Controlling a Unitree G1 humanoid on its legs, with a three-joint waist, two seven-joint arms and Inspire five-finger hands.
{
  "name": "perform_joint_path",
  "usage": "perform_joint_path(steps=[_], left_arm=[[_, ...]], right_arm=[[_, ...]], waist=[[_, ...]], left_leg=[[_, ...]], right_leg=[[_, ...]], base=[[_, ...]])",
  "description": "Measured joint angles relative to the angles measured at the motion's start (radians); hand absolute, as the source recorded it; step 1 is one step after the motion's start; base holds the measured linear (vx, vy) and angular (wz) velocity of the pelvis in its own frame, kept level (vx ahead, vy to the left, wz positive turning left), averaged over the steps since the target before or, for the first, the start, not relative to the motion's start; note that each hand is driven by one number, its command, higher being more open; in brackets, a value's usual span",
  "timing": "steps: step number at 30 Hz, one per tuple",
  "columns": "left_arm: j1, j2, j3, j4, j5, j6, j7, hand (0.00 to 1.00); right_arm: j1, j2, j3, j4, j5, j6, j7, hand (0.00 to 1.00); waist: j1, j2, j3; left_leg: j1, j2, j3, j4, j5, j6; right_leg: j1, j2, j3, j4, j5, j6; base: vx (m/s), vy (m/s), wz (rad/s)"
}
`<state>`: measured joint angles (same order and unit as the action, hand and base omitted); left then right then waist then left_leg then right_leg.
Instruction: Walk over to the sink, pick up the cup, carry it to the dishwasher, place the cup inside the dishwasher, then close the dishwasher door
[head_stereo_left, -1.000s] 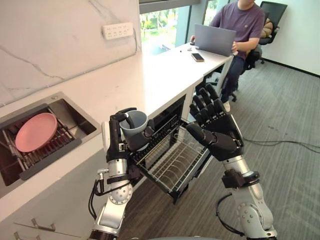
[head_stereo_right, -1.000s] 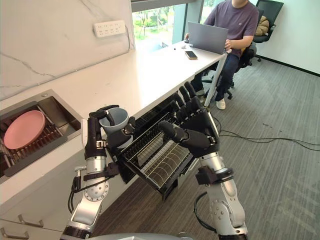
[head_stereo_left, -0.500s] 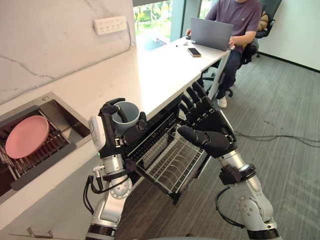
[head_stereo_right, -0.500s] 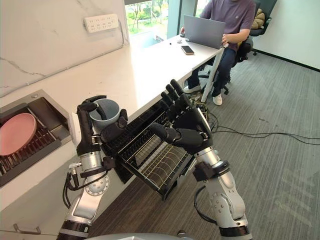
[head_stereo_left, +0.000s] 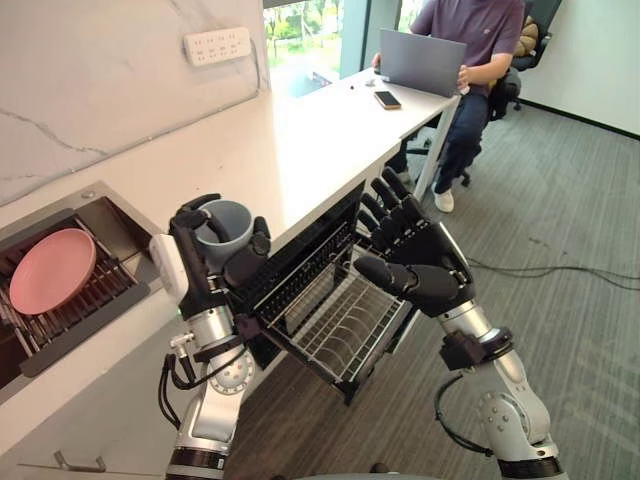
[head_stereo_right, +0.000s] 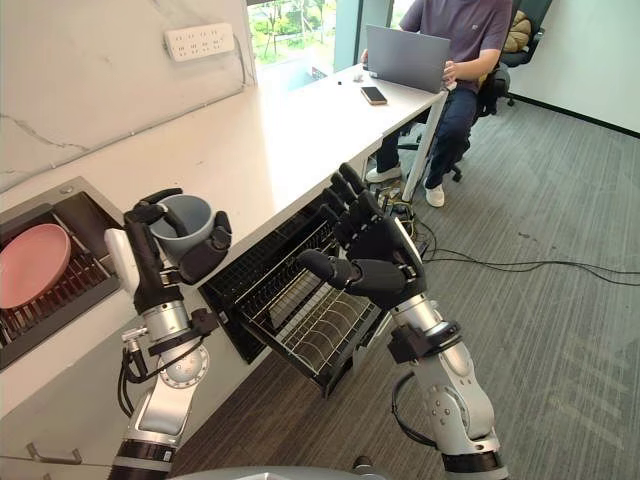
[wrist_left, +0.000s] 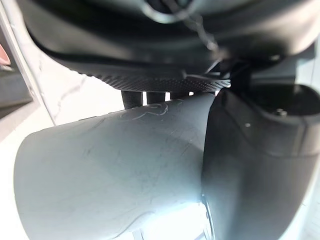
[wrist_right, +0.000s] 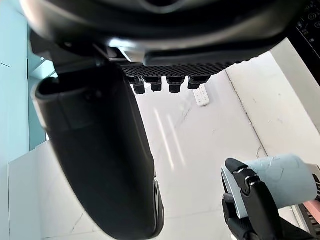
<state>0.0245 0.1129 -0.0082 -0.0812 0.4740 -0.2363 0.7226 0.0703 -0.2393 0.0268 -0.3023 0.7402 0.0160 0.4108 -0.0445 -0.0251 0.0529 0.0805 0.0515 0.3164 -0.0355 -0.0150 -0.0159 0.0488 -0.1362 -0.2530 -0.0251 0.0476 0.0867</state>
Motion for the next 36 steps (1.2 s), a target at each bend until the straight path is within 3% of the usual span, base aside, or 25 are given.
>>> perform_joint_path(steps=[4, 16, 26, 36], left_arm=[[-0.005, 0.004, 0.050, -0.008, -0.025, 0.001, 0.019, 0.00], [-0.025, 0.028, 0.041, -0.082, -0.054, 0.002, -0.016, 0.00], [-0.025, 0.025, -0.054, -0.106, -0.102, 0.000, -0.107, 0.00], [-0.025, -0.017, -0.208, -0.124, -0.133, -0.008, -0.213, 0.00]], right_arm=[[0.003, -0.018, -0.019, 0.004, -0.037, 0.000, 0.031, 1.00], [0.019, -0.057, 0.010, 0.023, -0.117, 0.017, 0.092, 1.00], [0.018, -0.067, 0.103, 0.057, -0.182, 0.029, 0.112, 1.00], [-0.027, -0.062, 0.161, 0.065, -0.200, 0.029, 0.020, 1.00]], waist=[[0.000, 0.000, -0.001], [-0.001, 0.001, -0.016], [0.000, 0.007, -0.039], [0.002, 0.011, -0.041]], left_leg=[[0.000, -0.001, -0.001, -0.002, 0.001, 0.001], [-0.001, -0.003, -0.008, -0.006, 0.006, 0.001], [-0.001, -0.009, -0.018, -0.029, 0.020, 0.002], [-0.003, -0.009, -0.021, -0.031, 0.022, 0.002]], right_leg=[[0.000, -0.001, -0.001, -0.003, 0.000, 0.000], [0.005, -0.001, -0.010, -0.012, 0.000, 0.000], [0.004, -0.001, -0.023, -0.020, 0.000, 0.001], [0.004, 0.000, -0.025, -0.023, 0.001, 0.002]], base=[[0.00, 0.000, 0.00], [-0.01, -0.004, 0.01], [-0.01, -0.009, 0.03], [-0.01, -0.005, 0.00]])
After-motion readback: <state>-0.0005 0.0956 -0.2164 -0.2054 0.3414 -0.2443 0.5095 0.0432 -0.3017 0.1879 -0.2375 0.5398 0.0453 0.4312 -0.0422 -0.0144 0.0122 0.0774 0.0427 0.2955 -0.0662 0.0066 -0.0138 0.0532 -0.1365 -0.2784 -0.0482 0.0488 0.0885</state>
